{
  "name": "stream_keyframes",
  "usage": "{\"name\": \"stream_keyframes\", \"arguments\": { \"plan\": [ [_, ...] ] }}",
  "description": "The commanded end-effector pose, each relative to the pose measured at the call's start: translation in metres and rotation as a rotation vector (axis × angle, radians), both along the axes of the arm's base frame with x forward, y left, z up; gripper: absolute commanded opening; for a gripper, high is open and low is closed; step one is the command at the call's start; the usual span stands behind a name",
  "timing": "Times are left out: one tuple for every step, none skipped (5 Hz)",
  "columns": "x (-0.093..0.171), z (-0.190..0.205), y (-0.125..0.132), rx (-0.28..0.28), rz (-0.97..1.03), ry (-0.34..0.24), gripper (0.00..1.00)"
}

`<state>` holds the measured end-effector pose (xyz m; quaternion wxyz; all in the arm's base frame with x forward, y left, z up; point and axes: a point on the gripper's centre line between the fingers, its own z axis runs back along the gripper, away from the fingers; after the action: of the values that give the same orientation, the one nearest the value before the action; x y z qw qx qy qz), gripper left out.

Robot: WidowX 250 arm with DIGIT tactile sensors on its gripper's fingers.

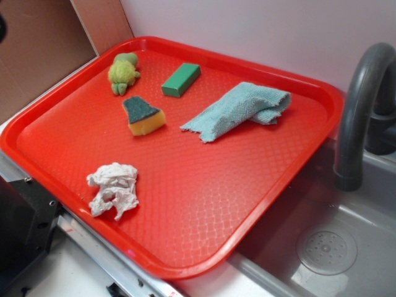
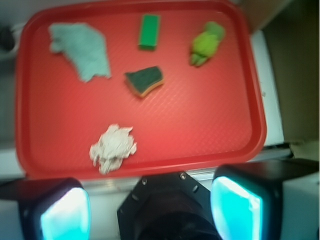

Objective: Grab the green animal.

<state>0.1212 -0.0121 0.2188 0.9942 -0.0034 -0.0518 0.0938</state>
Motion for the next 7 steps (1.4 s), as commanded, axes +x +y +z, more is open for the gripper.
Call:
{"name": "stream_keyframes", "arguments": {
  "plan": [
    [0.026,-0.028,0.039,0.005,0.432,-0.173,1.00],
    [0.052,-0.063,0.068,0.028,0.575,-0.252,1.00],
    [0.081,-0.094,0.084,0.070,0.620,-0.272,1.00],
    [0.092,-0.109,0.081,0.118,0.624,-0.321,1.00],
    [0.109,-0.135,0.095,0.148,0.648,-0.347,1.00],
    [0.112,-0.142,0.096,0.158,0.666,-0.360,1.00],
    [0.120,-0.152,0.108,0.177,0.698,-0.369,1.00]
  ]
}}
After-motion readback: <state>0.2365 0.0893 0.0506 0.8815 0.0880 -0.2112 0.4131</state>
